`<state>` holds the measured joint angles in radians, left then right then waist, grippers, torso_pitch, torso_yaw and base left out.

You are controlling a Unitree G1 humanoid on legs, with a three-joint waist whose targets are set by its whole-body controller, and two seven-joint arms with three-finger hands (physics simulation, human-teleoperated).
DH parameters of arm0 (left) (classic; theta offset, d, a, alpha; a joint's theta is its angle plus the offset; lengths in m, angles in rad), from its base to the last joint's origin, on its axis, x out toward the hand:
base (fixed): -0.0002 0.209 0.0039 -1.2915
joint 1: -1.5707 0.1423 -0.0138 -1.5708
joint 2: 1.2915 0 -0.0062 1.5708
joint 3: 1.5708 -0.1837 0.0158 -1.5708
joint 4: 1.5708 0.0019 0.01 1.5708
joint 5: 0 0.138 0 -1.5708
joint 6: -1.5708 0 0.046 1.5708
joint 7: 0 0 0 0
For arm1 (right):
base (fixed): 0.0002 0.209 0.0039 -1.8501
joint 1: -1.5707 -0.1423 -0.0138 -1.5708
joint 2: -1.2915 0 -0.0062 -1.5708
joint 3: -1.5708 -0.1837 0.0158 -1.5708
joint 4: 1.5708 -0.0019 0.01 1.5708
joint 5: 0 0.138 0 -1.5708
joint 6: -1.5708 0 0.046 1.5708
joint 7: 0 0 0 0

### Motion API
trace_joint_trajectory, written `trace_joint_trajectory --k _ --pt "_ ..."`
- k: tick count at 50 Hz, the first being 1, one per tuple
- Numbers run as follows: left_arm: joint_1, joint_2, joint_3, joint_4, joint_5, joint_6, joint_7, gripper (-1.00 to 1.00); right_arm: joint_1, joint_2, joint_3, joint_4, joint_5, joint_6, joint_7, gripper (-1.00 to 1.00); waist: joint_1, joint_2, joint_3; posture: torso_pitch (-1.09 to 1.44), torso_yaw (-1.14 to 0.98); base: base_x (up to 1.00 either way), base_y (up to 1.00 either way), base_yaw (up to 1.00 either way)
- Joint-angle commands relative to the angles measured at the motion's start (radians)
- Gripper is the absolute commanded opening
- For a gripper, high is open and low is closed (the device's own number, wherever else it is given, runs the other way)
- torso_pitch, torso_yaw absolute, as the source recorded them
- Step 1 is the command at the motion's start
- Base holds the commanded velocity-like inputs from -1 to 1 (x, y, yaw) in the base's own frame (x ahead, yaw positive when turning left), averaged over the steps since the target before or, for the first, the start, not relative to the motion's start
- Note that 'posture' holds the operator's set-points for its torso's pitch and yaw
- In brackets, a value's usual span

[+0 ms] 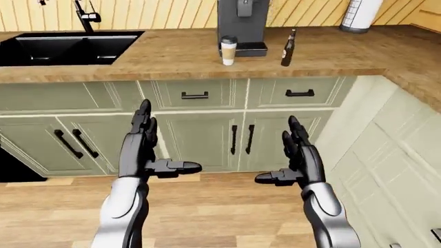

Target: Move the drinks to the dining counter.

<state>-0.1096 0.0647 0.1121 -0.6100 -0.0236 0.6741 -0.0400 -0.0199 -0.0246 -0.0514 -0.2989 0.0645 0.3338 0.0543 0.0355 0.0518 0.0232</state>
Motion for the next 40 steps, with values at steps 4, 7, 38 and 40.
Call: trace_joint_trajectory --k 4,7,38,40 --pt "-0.02 0.003 -0.01 -0.04 0.002 -0.048 -0.008 1.0 -0.025 -0.006 -0.012 -0.039 0.0 -0.057 -0.003 1.0 0.0 -0.066 0.004 0.0 0.0 0.03 -1.0 0.0" --pt "-0.029 0.009 0.003 -0.057 0.0 -0.029 -0.012 1.0 -0.024 -0.008 -0.017 -0.061 0.008 -0.044 -0.002 1.0 -0.017 -0.101 -0.005 0.0 0.0 0.03 -0.63 0.0" --pt "-0.106 0.07 0.098 -0.13 -0.054 0.098 -0.025 1.0 -0.094 -0.013 -0.006 -0.157 0.025 0.08 0.031 1.0 -0.024 -0.118 0.009 0.0 0.0 0.0 0.91 0.0" --pt "-0.109 0.076 0.1 -0.126 -0.058 0.098 -0.024 1.0 -0.115 -0.014 -0.004 -0.155 0.016 0.118 0.009 1.0 -0.031 -0.076 0.011 0.0 0.0 0.0 0.0 1.0"
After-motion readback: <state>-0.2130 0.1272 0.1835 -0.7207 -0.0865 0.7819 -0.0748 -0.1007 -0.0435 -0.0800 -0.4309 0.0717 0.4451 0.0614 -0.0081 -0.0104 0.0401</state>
